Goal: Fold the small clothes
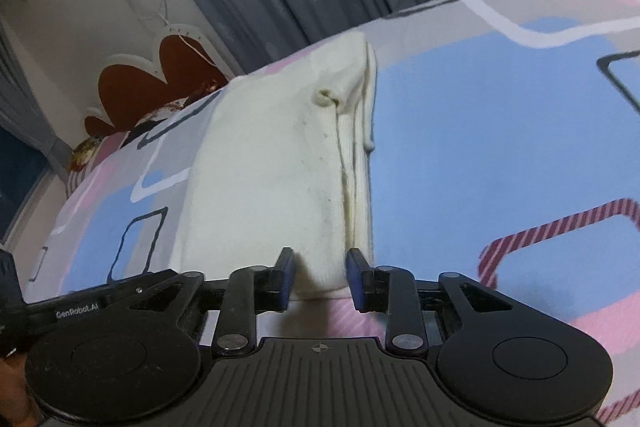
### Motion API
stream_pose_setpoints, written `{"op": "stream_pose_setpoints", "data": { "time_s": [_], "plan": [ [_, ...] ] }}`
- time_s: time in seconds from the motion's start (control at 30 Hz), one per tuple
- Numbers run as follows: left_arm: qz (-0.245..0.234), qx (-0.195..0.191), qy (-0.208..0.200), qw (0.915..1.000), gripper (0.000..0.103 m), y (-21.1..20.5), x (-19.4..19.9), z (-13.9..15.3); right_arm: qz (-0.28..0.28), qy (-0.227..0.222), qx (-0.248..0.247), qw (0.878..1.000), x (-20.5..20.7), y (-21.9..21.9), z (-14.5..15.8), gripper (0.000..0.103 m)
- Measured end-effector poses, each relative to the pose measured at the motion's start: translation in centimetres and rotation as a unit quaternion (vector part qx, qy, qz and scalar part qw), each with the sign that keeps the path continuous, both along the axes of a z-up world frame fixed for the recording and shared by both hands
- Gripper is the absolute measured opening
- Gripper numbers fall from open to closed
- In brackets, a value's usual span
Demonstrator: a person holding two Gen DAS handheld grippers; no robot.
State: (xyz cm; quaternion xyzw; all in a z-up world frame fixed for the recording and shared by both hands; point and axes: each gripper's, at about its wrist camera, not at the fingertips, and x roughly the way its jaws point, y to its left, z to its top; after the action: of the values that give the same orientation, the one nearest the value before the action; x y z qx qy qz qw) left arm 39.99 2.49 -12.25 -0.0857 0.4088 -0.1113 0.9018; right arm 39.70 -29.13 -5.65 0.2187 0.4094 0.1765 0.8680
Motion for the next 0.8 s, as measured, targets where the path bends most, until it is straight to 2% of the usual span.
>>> {"op": "stream_pose_setpoints", "data": {
  "time_s": [0.03,0.07,0.1,0.13,0.17,0.2,0.27,0.33,0.37,0.4,0.43,0.5,0.53,0.6,0.67,0.77,0.8],
  "plan": [
    [0.000,0.001,0.000,1.0000,0.072,-0.1,0.1,0.0,0.008,-0.005,-0.012,1.000,0.1,0.4,0.2,0.029],
    [0.000,0.001,0.000,1.0000,0.072,-0.1,0.1,0.0,0.014,-0.009,-0.024,1.000,0.0,0.6,0.1,0.017],
    [-0.001,0.000,0.002,1.0000,0.068,-0.2,0.1,0.1,0.024,-0.014,-0.034,0.999,0.0,1.0,0.2,0.009],
    [-0.009,-0.011,0.005,0.9999,0.055,-0.1,0.1,0.5,0.028,-0.021,-0.045,0.998,-0.2,1.1,0.6,0.009],
    [-0.018,-0.025,0.004,0.9995,0.052,0.0,-0.1,0.9,0.030,-0.034,-0.057,0.997,-0.5,1.1,1.4,0.008],
    [-0.023,-0.028,-0.001,0.9993,0.054,-0.1,-0.4,1.2,0.032,-0.050,-0.060,0.996,-0.9,1.0,2.3,0.008],
    [-0.027,0.026,0.002,0.9993,0.065,-1.2,-0.5,1.1,0.036,-0.065,-0.075,0.994,-1.5,0.7,3.5,0.008],
    [-0.037,0.045,0.008,0.9983,0.074,-1.9,-0.5,0.0,0.039,-0.044,-0.094,0.994,-1.0,0.7,2.6,0.008],
    [-0.041,0.049,0.004,0.9979,0.074,-2.0,-0.6,0.0,0.044,-0.022,-0.105,0.993,-0.6,1.0,1.4,0.008],
    [-0.043,0.048,0.008,0.9979,0.067,-1.8,-0.6,0.4,0.052,-0.004,-0.110,0.993,-0.2,1.3,0.4,0.009],
    [-0.037,0.026,0.003,0.9990,0.062,-1.2,-0.7,1.2,0.046,-0.015,-0.109,0.993,-0.3,1.3,0.6,0.009],
    [-0.023,-0.046,-0.037,0.9980,0.064,0.8,-0.7,3.2,0.033,-0.023,-0.102,0.994,-0.5,0.9,2.2,0.020],
    [-0.019,-0.067,-0.053,0.9961,0.064,1.4,-0.2,4.1,0.015,-0.061,-0.102,0.993,-0.9,0.5,3.6,0.024],
    [-0.025,-0.069,-0.076,0.9944,0.064,1.3,1.7,5.2,0.000,-0.108,-0.112,0.988,-0.6,0.5,5.4,0.024],
    [-0.037,-0.056,-0.086,0.9940,0.062,0.3,4.2,5.5,-0.005,-0.128,-0.125,0.984,1.4,1.3,6.3,0.023],
    [-0.054,-0.082,-0.062,0.9932,0.062,-1.4,7.5,3.9,0.016,-0.137,-0.134,0.981,5.1,3.1,5.8,0.015],
    [-0.061,-0.068,-0.046,0.9948,0.063,-2.3,8.5,2.8,0.029,-0.128,-0.153,0.980,6.4,4.0,4.8,0.015]
  ]
}}
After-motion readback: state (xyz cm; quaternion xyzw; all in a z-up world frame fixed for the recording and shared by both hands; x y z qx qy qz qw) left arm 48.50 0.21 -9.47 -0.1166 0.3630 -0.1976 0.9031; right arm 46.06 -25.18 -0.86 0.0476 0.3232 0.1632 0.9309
